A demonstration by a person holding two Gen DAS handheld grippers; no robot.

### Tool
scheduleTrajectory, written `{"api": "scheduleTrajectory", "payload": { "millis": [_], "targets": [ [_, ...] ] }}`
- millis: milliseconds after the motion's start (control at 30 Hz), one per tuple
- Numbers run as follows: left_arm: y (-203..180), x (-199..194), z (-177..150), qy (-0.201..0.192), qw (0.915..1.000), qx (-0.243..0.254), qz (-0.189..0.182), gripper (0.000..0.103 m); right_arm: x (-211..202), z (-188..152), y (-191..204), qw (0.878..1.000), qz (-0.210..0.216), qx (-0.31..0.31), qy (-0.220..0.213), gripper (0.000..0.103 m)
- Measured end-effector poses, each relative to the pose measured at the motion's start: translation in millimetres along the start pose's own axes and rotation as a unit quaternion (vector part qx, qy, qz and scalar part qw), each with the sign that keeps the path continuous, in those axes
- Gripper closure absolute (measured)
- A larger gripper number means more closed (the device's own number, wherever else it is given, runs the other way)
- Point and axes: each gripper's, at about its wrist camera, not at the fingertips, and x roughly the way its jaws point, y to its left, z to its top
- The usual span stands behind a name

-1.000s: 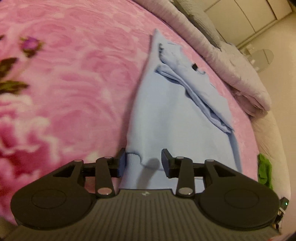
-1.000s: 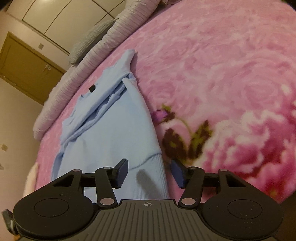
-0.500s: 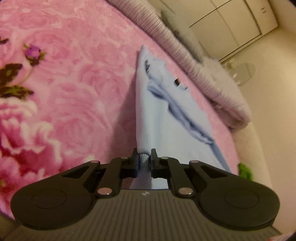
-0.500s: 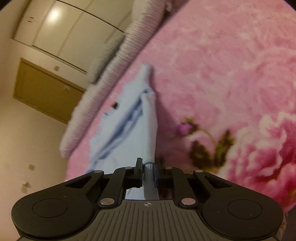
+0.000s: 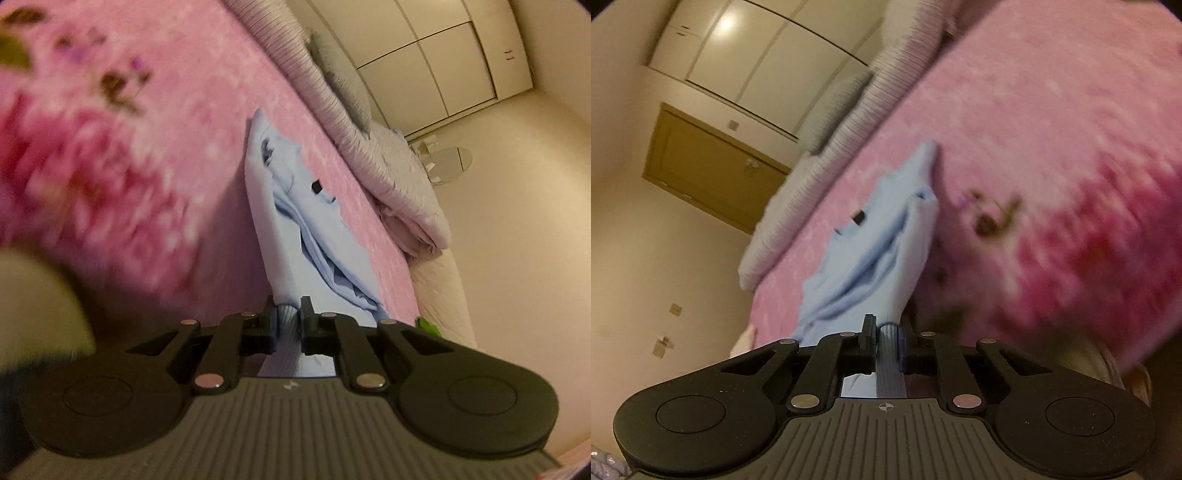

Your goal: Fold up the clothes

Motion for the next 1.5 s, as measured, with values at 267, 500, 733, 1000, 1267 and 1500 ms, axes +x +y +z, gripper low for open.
{"api": "scheduleTrajectory", "payload": {
  "millis": [267, 500, 733, 1000, 1267, 1500],
  "targets": [
    [-11.9, 3.9, 19.2, 0.003, 0.9999, 0.005, -0.016, 0.096, -6.5, -16.0, -9.3, 0.999, -0.015, 0.014, 0.032, 0.093],
    [-50.9, 64.6, 114.5, -0.003, 0.9982, 0.012, -0.059, 0.095, 11.2, 58.2, 20.5, 0.999, 0.044, -0.004, 0.005, 0.093],
    [-40.5, 185.5, 200.7, -0.010, 0.9994, -0.034, -0.001, 0.093, 105.2, 165.3, -4.6, 0.990, 0.037, 0.124, -0.052, 0.091],
    [-6.9, 199.6, 211.0, -0.018, 0.9962, -0.018, 0.083, 0.079, 147.6, 195.7, -23.5, 0.995, -0.020, 0.076, -0.066, 0.056],
    [-12.0, 196.9, 197.5, 0.011, 0.9955, 0.053, 0.078, 0.076, 163.2, 173.7, -14.2, 0.995, -0.063, -0.074, 0.004, 0.057],
    [-29.7, 219.0, 205.7, 0.013, 0.9920, 0.100, 0.076, 0.071, 189.9, 181.5, -0.7, 0.991, -0.056, -0.115, 0.026, 0.056]
  ]
}}
